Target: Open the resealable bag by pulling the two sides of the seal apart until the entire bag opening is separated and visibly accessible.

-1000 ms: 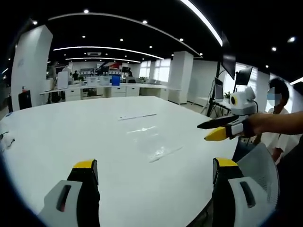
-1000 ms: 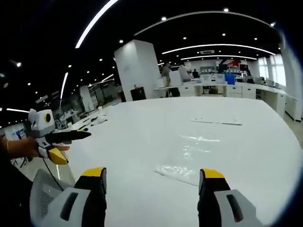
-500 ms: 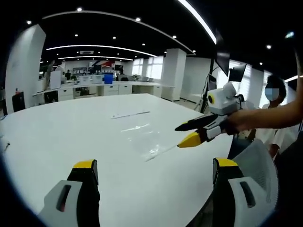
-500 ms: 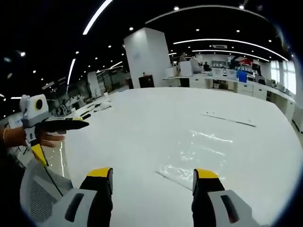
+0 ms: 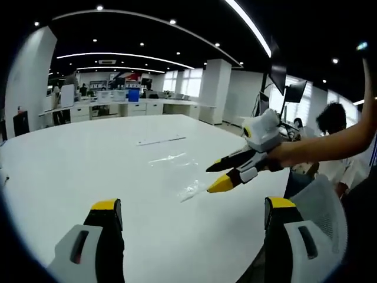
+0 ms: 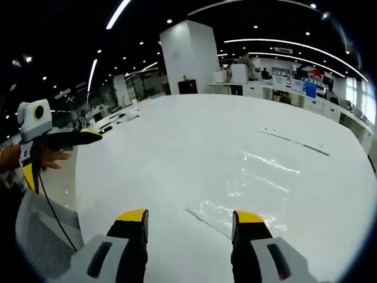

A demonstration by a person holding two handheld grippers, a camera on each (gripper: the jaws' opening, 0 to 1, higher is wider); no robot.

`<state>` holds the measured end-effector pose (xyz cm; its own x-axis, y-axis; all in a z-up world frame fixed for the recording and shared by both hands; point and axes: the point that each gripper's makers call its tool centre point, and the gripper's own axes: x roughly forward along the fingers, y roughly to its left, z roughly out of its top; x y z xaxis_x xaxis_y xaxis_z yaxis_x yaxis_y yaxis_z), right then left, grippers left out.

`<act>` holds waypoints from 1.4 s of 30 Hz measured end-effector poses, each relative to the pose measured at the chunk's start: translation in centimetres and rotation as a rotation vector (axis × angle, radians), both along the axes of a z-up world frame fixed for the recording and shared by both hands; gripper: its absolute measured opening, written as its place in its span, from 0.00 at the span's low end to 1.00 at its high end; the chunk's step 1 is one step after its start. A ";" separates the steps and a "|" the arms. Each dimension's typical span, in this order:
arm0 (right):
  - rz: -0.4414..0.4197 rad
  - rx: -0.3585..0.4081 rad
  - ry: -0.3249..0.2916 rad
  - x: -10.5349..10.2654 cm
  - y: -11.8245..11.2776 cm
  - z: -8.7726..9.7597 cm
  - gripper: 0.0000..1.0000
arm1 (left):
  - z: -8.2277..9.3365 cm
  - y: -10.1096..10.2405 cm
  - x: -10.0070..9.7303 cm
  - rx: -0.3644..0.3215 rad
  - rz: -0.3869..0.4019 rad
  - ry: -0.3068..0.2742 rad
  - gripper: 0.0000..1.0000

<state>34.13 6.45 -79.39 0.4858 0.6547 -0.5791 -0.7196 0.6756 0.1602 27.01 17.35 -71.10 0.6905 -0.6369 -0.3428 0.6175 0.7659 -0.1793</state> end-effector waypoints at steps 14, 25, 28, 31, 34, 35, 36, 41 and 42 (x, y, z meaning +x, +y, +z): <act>0.059 -0.006 0.048 1.2 2.6 -2.7 0.34 | -0.7 -0.1 -0.1 0.021 -0.005 0.028 0.98; 0.112 -0.086 0.051 1.5 2.3 -4.7 0.28 | -1.1 0.2 -0.3 0.022 0.009 0.051 0.98; 0.116 -0.092 0.043 1.5 2.4 -4.8 0.23 | -0.8 0.4 -0.3 0.037 0.016 0.036 0.92; 0.129 -0.103 0.040 1.6 2.6 -5.3 0.22 | -0.3 0.3 -0.2 0.016 0.024 0.025 0.92; 0.136 -0.123 0.043 1.5 2.4 -5.8 0.20 | -0.3 0.3 -0.1 0.021 0.023 0.022 0.92; 0.142 -0.129 0.042 1.4 2.3 -5.9 0.19 | -0.3 0.4 -0.1 0.024 0.023 0.023 0.92; 0.163 -0.145 0.033 1.1 2.3 -6.1 0.18 | -0.3 0.4 -0.1 0.025 0.023 0.023 0.92; 0.223 -0.185 -0.033 0.8 2.2 -6.4 0.17 | -0.9 0.6 -0.1 0.037 0.025 0.037 0.92; 0.224 -0.189 -0.047 0.8 2.1 -6.4 0.16 | -1.0 0.7 -0.1 0.039 0.026 0.039 0.92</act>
<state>34.97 8.56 -85.79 0.3706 0.6315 -0.6810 -0.8579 0.5137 0.0094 26.91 18.00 -72.07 0.6923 -0.6050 -0.3934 0.5907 0.7882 -0.1726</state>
